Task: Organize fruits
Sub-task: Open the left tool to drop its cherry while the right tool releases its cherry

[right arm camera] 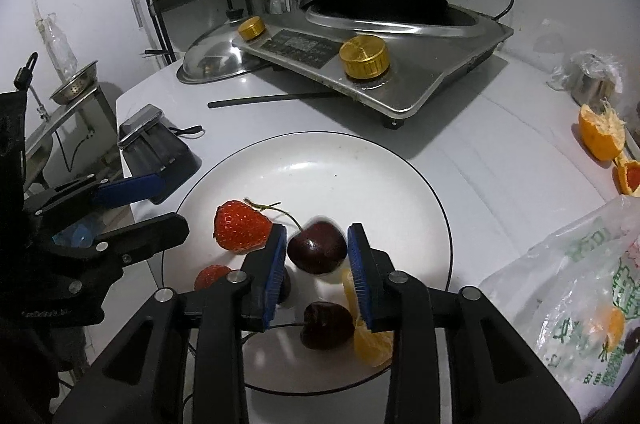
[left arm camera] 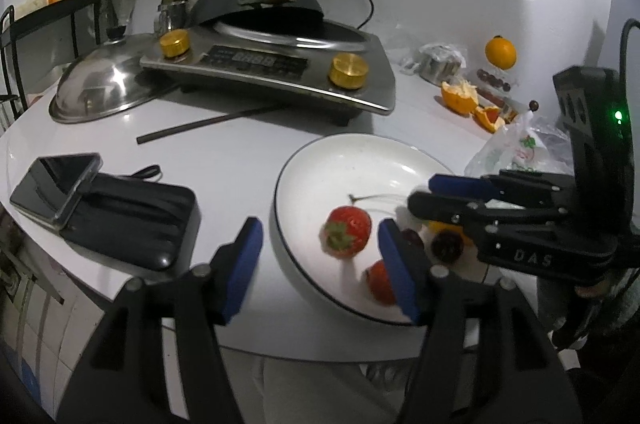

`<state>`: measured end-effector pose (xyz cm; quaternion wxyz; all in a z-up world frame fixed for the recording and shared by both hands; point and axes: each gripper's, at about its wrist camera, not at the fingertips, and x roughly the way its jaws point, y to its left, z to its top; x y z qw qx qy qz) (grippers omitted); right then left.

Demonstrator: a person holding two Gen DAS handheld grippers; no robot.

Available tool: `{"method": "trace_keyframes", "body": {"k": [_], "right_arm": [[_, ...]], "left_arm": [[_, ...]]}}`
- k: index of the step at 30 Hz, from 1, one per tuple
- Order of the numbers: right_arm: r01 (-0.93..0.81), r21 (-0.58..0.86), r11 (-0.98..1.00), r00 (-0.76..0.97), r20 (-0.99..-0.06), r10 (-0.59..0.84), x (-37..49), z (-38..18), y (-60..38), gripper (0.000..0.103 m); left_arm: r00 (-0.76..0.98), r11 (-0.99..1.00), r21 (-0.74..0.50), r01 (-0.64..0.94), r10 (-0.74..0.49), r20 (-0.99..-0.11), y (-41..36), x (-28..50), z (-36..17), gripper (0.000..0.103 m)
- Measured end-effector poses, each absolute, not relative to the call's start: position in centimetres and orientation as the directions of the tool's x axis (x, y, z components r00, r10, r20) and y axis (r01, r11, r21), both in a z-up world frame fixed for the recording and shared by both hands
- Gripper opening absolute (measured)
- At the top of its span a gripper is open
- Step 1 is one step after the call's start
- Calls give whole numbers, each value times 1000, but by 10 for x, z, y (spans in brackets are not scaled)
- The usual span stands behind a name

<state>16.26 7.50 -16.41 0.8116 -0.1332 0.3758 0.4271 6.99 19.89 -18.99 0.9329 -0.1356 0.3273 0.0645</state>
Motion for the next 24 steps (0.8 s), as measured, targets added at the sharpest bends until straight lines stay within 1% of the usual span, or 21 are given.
{"method": "trace_keyframes", "body": {"k": [4,15,24], "right_arm": [[-789,102,606,365,-717,595,161,-159,71,46],[-765,90,638,420,-681,600,148,-139,36,46],[-731,76,678,485,-641,595,136,-120,-18,46]], "left_arm": [[783,958,-210,-197,25,-621,195,69,-186,62],[791,967,-203,-152,-4,-612,170,63,-174,62],[784,979,-177,-97,-34,-619,130,69,-165,62]]}}
